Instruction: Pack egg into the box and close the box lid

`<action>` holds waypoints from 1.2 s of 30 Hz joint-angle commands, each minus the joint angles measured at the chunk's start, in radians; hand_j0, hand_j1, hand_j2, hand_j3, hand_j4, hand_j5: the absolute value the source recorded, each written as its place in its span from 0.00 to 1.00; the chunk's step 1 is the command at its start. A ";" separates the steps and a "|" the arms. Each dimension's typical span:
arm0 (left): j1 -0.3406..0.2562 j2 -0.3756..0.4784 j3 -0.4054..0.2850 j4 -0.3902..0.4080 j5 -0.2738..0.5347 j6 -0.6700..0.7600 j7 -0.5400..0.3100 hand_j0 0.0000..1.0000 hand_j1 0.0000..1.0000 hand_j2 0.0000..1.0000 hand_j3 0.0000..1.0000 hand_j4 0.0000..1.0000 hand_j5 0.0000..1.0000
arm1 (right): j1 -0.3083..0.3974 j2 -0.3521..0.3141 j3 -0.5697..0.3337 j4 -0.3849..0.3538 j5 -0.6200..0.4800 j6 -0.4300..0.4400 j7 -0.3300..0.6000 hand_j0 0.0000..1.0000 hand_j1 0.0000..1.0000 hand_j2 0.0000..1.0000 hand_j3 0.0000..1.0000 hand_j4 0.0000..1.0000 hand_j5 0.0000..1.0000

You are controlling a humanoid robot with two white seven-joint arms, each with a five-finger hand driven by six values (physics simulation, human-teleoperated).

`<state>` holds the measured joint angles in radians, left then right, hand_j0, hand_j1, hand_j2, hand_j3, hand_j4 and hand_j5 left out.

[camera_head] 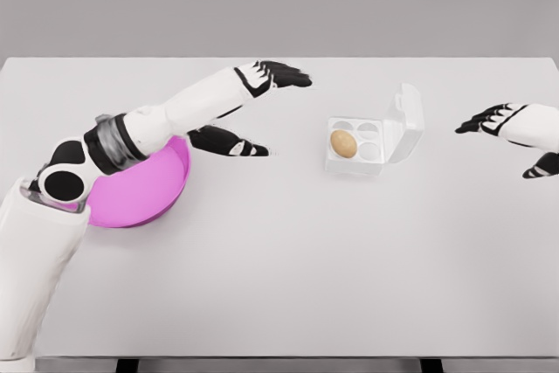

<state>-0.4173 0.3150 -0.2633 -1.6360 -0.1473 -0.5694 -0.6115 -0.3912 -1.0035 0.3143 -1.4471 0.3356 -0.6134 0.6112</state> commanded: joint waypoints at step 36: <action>0.313 0.340 0.354 0.059 0.324 -0.041 0.001 1.00 1.00 1.00 1.00 1.00 1.00 | -0.054 0.122 -0.015 -0.174 -0.026 0.003 0.000 1.00 1.00 1.00 1.00 1.00 1.00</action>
<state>-0.1043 0.6543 0.0843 -1.5768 0.1679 -0.6135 -0.6113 -0.4204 -0.8604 0.3602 -1.6372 0.3218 -0.6145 0.6115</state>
